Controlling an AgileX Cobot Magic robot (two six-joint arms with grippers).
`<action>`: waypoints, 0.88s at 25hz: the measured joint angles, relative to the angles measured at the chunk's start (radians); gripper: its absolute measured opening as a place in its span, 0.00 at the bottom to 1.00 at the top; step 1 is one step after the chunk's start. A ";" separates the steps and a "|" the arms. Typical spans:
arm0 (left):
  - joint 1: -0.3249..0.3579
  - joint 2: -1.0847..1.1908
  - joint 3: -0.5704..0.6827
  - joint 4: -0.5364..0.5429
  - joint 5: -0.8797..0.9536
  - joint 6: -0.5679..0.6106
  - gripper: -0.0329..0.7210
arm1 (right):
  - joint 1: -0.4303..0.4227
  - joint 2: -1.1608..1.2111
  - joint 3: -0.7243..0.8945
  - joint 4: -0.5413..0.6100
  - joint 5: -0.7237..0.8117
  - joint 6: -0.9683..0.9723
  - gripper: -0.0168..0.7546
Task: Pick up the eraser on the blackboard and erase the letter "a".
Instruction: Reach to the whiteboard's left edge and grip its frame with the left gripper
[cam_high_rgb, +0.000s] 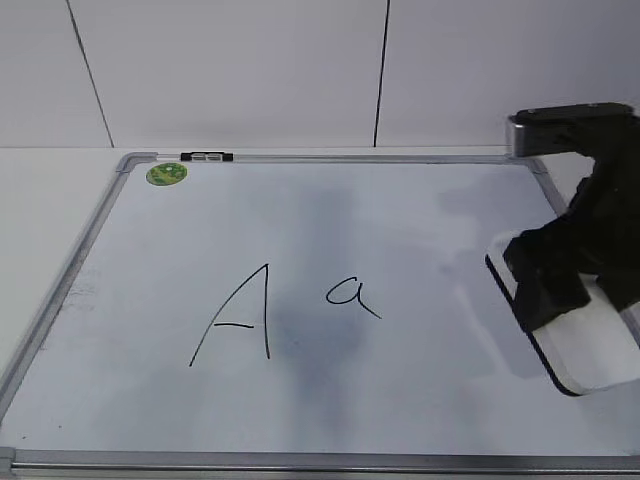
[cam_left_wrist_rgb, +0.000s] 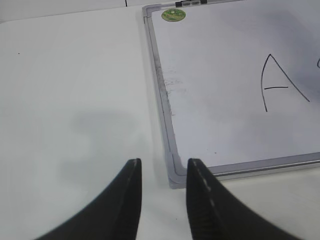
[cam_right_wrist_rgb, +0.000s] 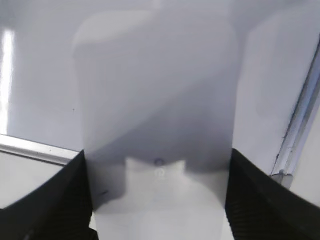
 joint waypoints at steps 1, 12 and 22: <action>0.000 0.000 0.000 0.000 0.000 0.000 0.36 | 0.014 0.000 -0.002 -0.002 0.011 -0.002 0.71; 0.000 0.006 0.000 0.000 0.000 0.000 0.36 | 0.068 0.000 -0.002 -0.032 0.072 -0.004 0.71; 0.000 0.296 -0.039 0.011 -0.097 0.000 0.66 | 0.068 0.000 -0.002 -0.034 0.070 -0.004 0.71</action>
